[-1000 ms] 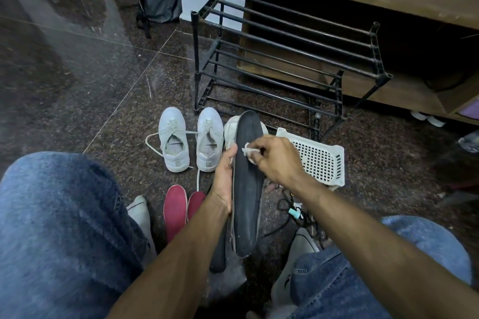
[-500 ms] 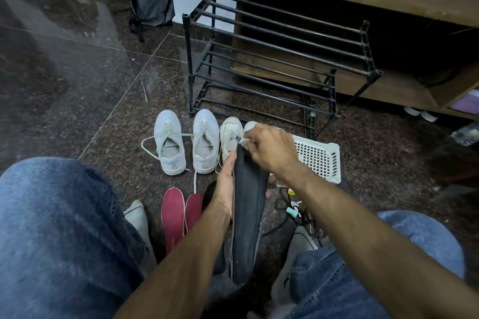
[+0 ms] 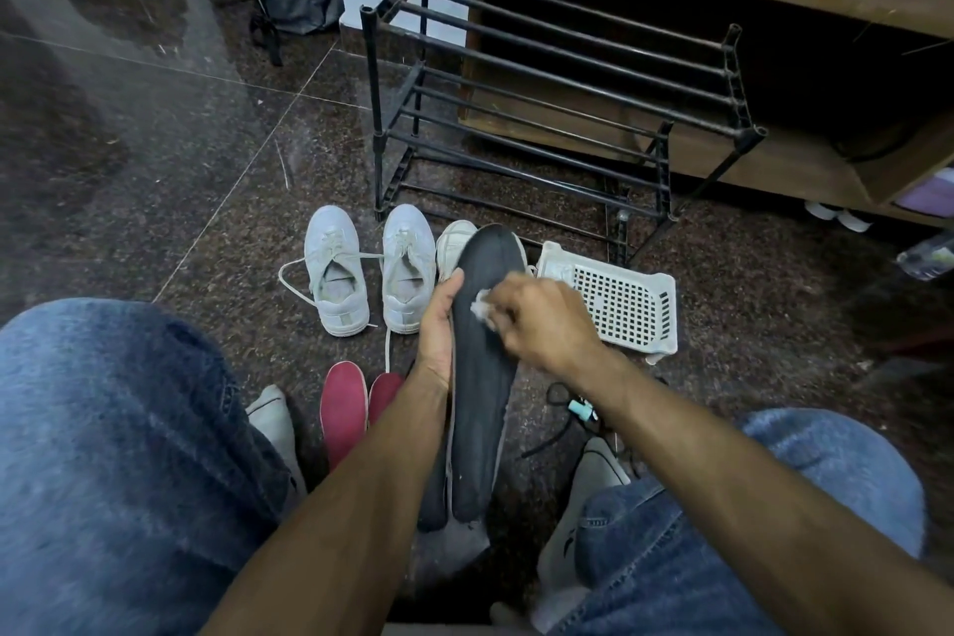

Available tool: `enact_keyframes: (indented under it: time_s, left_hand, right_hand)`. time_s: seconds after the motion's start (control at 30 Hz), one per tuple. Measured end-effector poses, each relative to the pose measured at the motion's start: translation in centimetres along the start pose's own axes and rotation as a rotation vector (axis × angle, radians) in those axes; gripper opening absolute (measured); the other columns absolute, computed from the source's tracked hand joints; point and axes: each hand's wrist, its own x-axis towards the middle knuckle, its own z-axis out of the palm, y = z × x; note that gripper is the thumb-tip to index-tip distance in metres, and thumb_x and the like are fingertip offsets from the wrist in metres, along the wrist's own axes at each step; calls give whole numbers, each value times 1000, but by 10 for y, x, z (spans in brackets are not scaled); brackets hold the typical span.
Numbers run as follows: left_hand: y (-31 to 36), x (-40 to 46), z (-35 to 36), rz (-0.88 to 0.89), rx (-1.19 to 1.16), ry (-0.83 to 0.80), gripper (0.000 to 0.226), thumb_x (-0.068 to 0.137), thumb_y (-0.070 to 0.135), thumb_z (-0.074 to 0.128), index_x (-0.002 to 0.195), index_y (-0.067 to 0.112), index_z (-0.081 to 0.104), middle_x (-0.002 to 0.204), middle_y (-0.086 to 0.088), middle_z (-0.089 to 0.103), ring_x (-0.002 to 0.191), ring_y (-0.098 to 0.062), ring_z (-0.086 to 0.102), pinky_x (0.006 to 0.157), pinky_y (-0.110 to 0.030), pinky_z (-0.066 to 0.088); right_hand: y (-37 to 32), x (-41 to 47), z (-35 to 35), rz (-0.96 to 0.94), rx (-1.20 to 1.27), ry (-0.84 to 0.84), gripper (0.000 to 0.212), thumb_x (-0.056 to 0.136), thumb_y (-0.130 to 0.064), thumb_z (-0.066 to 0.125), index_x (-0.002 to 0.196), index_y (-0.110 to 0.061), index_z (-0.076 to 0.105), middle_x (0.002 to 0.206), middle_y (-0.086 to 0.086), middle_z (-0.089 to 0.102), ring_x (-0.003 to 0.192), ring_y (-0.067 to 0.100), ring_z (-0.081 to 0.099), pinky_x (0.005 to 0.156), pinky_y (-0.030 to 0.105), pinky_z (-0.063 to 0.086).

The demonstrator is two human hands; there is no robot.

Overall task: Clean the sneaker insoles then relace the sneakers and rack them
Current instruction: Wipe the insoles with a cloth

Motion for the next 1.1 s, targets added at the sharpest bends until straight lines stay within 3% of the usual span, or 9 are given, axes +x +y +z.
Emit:
enact_keyframes:
  time_s: [0.1, 0.2, 0.3, 0.4, 0.53, 0.6, 0.77, 0.9, 1.1]
  left_hand:
    - [1, -3, 2, -6, 48, 25, 48, 90, 38, 44, 90, 4, 76, 90, -15, 73, 81, -23, 70, 79, -32, 56]
    - [10, 0, -5, 54, 8, 39, 53, 98, 35, 37, 85, 2, 77, 85, -14, 73, 76, -22, 71, 74, -31, 58]
    - [14, 0, -9, 37, -1, 41, 59, 94, 47, 39, 105, -2, 71, 98, -21, 70, 89, -35, 68, 80, -41, 54]
    - [11, -1, -6, 15, 10, 69, 61, 89, 49, 45, 118, -2, 61, 104, -23, 68, 97, -38, 63, 89, -46, 50]
    - [3, 2, 0, 55, 30, 92, 51, 97, 35, 38, 83, 4, 77, 82, -12, 73, 73, -20, 70, 70, -28, 58]
    - [1, -2, -1, 16, 45, 104, 52, 96, 38, 38, 84, 5, 77, 83, -12, 72, 73, -22, 70, 68, -29, 57]
    - [13, -3, 3, 31, 23, 116, 49, 91, 41, 43, 99, 3, 74, 95, -15, 72, 83, -27, 69, 82, -33, 54]
    - [22, 2, -4, 41, -79, 137, 70, 83, 47, 53, 131, -3, 53, 133, -28, 53, 122, -42, 52, 109, -50, 34]
    - [28, 4, 7, 59, -39, 64, 70, 84, 51, 50, 129, -2, 55, 132, -26, 55, 128, -42, 49, 112, -51, 30]
  right_hand:
    - [-4, 15, -4, 118, 45, 114, 21, 92, -27, 59, 108, -22, 71, 108, -1, 68, 98, 28, 62, 85, 40, 51]
    - [-24, -5, 4, -49, 229, -11, 18, 87, -18, 64, 102, -18, 75, 96, -2, 69, 86, 20, 64, 82, 36, 51]
    - [-32, -31, 7, -196, 334, -147, 16, 82, -13, 67, 94, -15, 76, 89, -4, 70, 74, 13, 63, 71, 30, 51]
    - [-28, -29, 3, -229, 212, -166, 16, 84, -16, 64, 96, -16, 75, 91, -2, 68, 79, 19, 64, 72, 34, 52]
    - [-16, 7, -7, -23, -70, 2, 22, 90, -22, 53, 104, -17, 69, 105, 4, 62, 94, 32, 62, 78, 39, 50]
    - [-13, 18, -11, 62, -152, 29, 22, 92, -22, 50, 107, -17, 66, 110, 4, 60, 97, 35, 61, 75, 39, 46]
    - [-14, 8, -1, 92, -59, 33, 21, 91, -21, 51, 102, -17, 69, 106, 4, 63, 94, 34, 62, 76, 39, 50]
    - [-21, -36, 15, -44, 101, -179, 20, 88, -21, 56, 100, -20, 71, 101, 0, 68, 93, 25, 63, 81, 35, 52]
    - [-10, -28, 15, -144, 19, -129, 25, 89, -23, 53, 108, -22, 70, 102, -7, 64, 88, 21, 64, 75, 38, 53]
